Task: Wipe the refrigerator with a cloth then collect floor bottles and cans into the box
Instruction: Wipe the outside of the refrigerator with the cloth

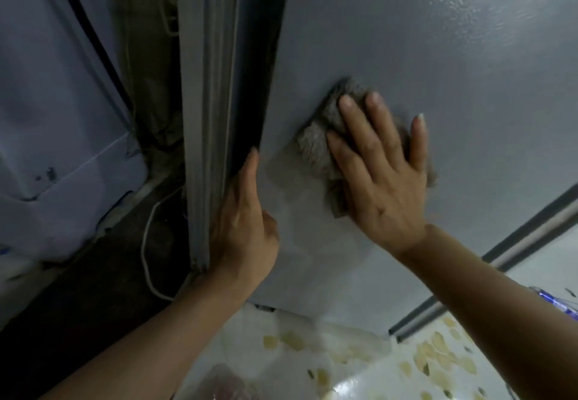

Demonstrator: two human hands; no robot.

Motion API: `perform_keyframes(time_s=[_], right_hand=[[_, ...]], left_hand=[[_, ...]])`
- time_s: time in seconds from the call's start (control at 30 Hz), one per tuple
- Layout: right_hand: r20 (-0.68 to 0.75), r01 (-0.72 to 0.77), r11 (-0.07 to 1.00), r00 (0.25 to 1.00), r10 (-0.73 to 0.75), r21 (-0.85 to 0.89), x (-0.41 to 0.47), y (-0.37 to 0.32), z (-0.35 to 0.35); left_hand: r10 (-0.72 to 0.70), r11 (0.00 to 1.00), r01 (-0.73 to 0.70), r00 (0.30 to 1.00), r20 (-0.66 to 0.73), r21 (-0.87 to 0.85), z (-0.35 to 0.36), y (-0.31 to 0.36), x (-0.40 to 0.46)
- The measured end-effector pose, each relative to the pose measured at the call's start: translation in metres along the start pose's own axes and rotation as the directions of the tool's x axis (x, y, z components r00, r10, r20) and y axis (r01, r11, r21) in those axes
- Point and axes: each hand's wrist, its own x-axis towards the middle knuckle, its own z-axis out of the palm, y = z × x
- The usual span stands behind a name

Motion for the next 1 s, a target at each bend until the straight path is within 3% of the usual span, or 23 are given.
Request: perform_keyframes(time_s=[0.07,0.17,0.23,0.3,0.4,0.53,0.63,0.73,0.8,0.87,1.0], right_hand=[[0.122,0.083,0.996,0.989,-0.087,0.038,-0.039,-0.016,0.003],[0.428,0.342,0.937,0.839,-0.335,0.063,-0.100,-0.032,-0.003],[0.484,0.369,0.924,0.793,-0.369,0.098,-0.109,-0.030,-0.010],[0.431,0.307,0.946,0.843,-0.322,0.107,-0.098,-0.017,-0.020],[0.194,0.094,0.995,0.977,-0.087,-0.028,-0.062,0.024,-0.039],[-0.070,-0.148,0.988,0.987,0.146,-0.033,-0.040,0.062,-0.046],[0.027,-0.146,0.986,0.989,0.145,0.077,-0.087,0.044,-0.041],[0.297,0.086,0.987,0.947,-0.123,0.135,-0.154,0.017,-0.048],[0.419,0.136,0.981,0.889,-0.182,0.138,-0.173,0.011,-0.055],[0.408,0.086,0.987,0.903,-0.134,0.133,-0.168,0.018,-0.060],[0.226,-0.122,0.990,0.969,0.103,0.070,-0.124,0.061,-0.070]], left_hand=[[-0.024,0.999,0.025,1.000,-0.018,0.042,0.003,0.004,-0.004],[-0.044,0.994,0.041,0.999,0.023,0.101,0.004,0.007,-0.006],[-0.061,0.992,0.052,0.996,0.067,0.117,0.004,0.010,-0.007],[-0.051,0.991,0.039,0.995,0.088,0.125,0.002,0.015,-0.012],[0.132,0.970,-0.140,0.990,0.052,0.201,0.003,0.027,-0.023],[0.355,0.868,-0.367,0.930,0.098,0.335,0.022,0.044,-0.024],[0.382,0.830,-0.432,0.901,0.205,0.352,0.035,0.049,-0.020],[0.334,0.807,-0.405,0.913,0.233,0.429,0.042,0.047,-0.022],[0.324,0.790,-0.401,0.915,0.239,0.464,0.044,0.049,-0.023],[0.349,0.767,-0.426,0.904,0.246,0.479,0.046,0.053,-0.025],[0.498,0.674,-0.571,0.820,0.282,0.469,0.062,0.066,-0.027]])
